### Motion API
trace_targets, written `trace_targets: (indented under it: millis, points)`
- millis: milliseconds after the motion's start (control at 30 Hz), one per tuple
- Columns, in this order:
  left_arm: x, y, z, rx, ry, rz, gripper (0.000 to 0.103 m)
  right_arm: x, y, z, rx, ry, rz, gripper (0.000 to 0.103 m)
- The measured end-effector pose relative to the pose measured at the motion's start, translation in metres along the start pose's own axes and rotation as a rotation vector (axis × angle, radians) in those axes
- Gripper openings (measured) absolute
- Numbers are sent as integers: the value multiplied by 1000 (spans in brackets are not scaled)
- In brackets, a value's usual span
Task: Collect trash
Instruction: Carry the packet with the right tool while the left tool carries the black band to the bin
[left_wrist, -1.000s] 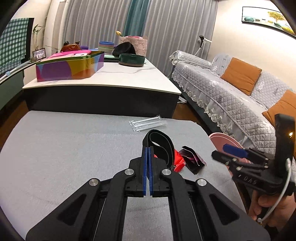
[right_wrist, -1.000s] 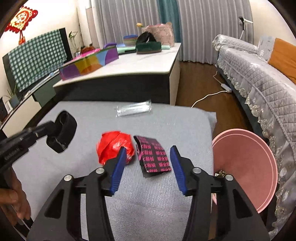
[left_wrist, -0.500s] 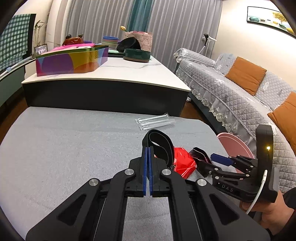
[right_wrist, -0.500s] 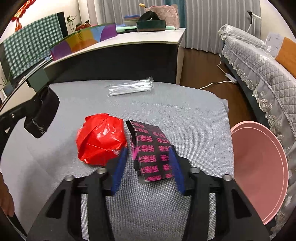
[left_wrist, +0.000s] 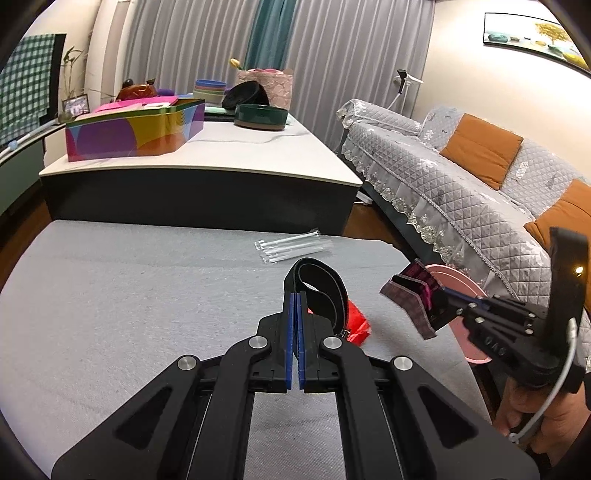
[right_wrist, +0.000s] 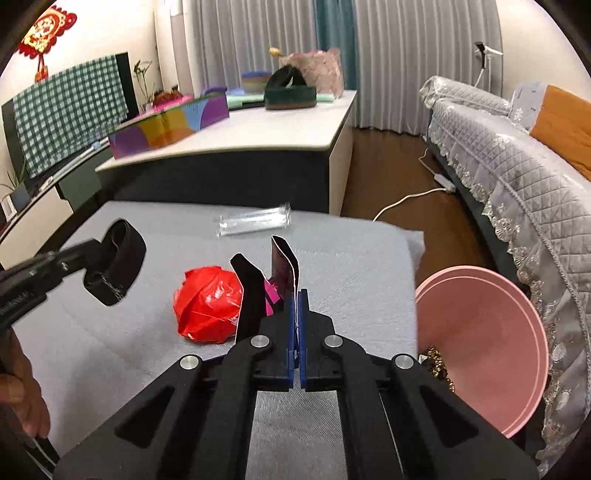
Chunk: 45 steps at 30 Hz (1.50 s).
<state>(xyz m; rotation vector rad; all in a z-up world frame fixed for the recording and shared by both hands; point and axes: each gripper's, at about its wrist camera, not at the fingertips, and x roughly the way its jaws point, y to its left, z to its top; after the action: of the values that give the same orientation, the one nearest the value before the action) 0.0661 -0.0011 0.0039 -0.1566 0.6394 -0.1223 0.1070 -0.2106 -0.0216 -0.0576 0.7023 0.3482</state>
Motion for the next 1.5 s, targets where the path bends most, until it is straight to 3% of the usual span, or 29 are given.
trace_targets:
  millis: [267,733,1033,1500]
  points:
    - [-9,-12,-1,21,-9,-7,2,-36,-3,5,9,-85,-17,2]
    - [-18,-25,2,38,-37,-31,2,-71,-13,5,49,-161,-44,2]
    - [-10,-49,3,70,-32,-60,2,-95,-43,12,94,-231,-111,2]
    - [10,-105,9,142,-13,-127,2,-124,-107,9,159,-268,-228,2]
